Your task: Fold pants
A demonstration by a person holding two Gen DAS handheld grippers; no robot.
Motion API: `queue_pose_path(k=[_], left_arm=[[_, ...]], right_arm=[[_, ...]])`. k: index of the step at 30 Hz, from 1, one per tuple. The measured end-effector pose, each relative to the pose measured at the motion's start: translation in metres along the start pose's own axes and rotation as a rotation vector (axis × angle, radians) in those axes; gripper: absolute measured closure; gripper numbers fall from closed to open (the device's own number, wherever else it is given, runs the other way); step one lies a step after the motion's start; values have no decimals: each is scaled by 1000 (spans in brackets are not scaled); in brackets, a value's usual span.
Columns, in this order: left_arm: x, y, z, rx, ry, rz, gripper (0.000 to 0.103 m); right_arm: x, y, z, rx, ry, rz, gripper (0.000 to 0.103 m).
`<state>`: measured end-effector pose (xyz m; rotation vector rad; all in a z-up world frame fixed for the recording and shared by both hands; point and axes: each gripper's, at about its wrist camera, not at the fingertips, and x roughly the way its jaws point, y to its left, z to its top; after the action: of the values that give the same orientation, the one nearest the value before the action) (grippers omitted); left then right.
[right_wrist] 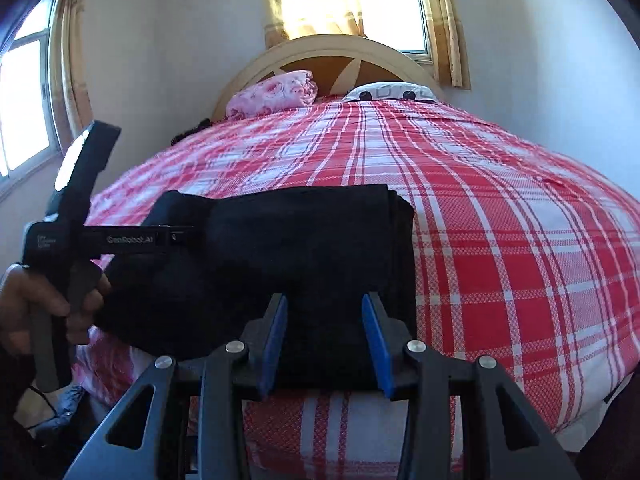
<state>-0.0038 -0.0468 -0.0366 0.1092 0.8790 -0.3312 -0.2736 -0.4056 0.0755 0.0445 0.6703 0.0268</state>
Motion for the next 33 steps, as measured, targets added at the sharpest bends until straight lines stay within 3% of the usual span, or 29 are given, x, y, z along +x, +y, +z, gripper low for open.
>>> queue_pose_path(k=[3, 6, 10, 15, 19, 21, 24, 33], left_arm=[[-12, 6, 1, 10, 0, -21, 0], [-27, 18, 0, -3, -34, -2, 0], [-32, 34, -5, -52, -38, -62, 0], [-23, 38, -8, -128, -23, -163, 0], [-9, 30, -16, -93, 37, -144, 0], [-6, 33, -20, -102, 40, -151, 0], [-4, 40, -23, -152, 56, -189, 0], [-9, 30, -30, -135, 84, -218, 0]], right_arm=[[-1, 8, 3, -34, 20, -18, 56], [-18, 0, 11, 31, -22, 27, 55], [-33, -28, 18, 187, -125, 25, 27], [-15, -67, 16, 373, -76, 70, 27], [5, -85, -10, 503, -3, 127, 27], [2, -84, -18, 507, -51, 142, 26], [1, -76, -25, 511, -39, 192, 26], [6, -66, -28, 573, 25, 332, 25]])
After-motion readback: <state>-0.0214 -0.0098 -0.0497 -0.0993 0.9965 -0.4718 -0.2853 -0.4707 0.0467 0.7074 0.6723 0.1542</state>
